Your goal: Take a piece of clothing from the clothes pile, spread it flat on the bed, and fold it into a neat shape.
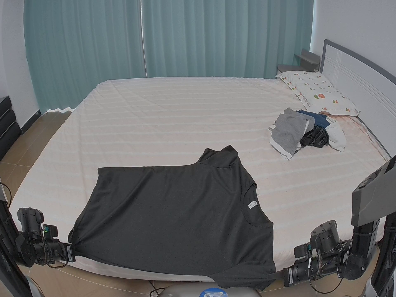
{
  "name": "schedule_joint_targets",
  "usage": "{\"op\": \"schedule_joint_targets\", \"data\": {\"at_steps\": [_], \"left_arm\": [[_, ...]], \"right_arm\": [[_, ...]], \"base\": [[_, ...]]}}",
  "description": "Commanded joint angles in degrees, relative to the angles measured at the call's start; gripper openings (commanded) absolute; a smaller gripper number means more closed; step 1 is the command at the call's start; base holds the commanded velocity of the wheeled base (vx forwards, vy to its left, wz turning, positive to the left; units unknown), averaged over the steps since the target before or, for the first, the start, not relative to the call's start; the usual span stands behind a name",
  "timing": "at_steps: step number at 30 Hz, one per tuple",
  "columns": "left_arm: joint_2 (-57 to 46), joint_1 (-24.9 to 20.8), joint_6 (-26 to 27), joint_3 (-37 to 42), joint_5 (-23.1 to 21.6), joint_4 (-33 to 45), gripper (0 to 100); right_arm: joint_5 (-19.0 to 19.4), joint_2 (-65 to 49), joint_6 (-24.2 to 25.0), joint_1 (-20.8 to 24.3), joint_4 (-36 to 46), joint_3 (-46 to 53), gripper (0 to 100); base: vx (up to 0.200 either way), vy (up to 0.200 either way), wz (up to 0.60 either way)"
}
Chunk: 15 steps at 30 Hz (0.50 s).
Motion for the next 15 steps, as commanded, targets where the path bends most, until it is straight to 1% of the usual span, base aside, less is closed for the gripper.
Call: {"op": "schedule_joint_targets", "data": {"at_steps": [1,4,5,6,7,8,10,12,13,15], "left_arm": [[-0.38,0.57,1.00,0.66,-0.85,1.40,0],[-0.55,0.57,0.74,0.57,-1.55,1.23,0],[-0.99,0.57,0.30,0.22,-2.87,1.23,0],[-0.99,0.57,0.30,0.22,-2.87,1.23,0],[-1.52,0.66,-1.11,-0.22,-4.19,1.23,0],[-1.70,0.66,-1.99,-0.57,-4.45,1.31,0],[-2.31,0.66,-5.07,-2.24,-4.72,1.75,0],[-2.75,0.48,-9.64,-4.61,-5.16,1.84,0],[-2.84,0.40,-10.60,-5.05,-5.33,1.84,0],[-2.93,0.22,-15.26,-6.90,-5.95,1.84,0]], "right_arm": [[0.04,-1.45,0.19,0.21,-0.61,1.01,0],[0.13,-3.56,0.63,-0.32,-1.40,1.01,0],[0.30,-5.67,0.80,-1.37,-2.02,0.92,0],[0.30,-5.67,0.80,-1.37,-2.02,0.92,0],[0.57,-7.16,0.80,-2.78,-2.54,0.31,0],[0.57,-7.60,0.89,-3.31,-2.89,0.13,0],[0.65,-8.13,1.60,-4.45,-3.69,-0.75,0],[0.57,-8.22,3.79,-4.98,-4.48,-2.50,0],[0.57,-8.13,4.23,-5.15,-4.56,-3.03,0],[0.48,-8.13,5.81,-6.03,-4.56,-5.49,0]], "base": [[0.000,0.000,0.00],[0.000,0.000,0.00],[0.000,0.000,0.00],[0.000,0.000,0.00],[0.000,0.000,0.00],[0.000,0.000,0.00],[0.000,0.000,0.00],[0.000,0.000,0.00],[0.000,0.000,0.00],[0.000,0.000,0.00]]}}
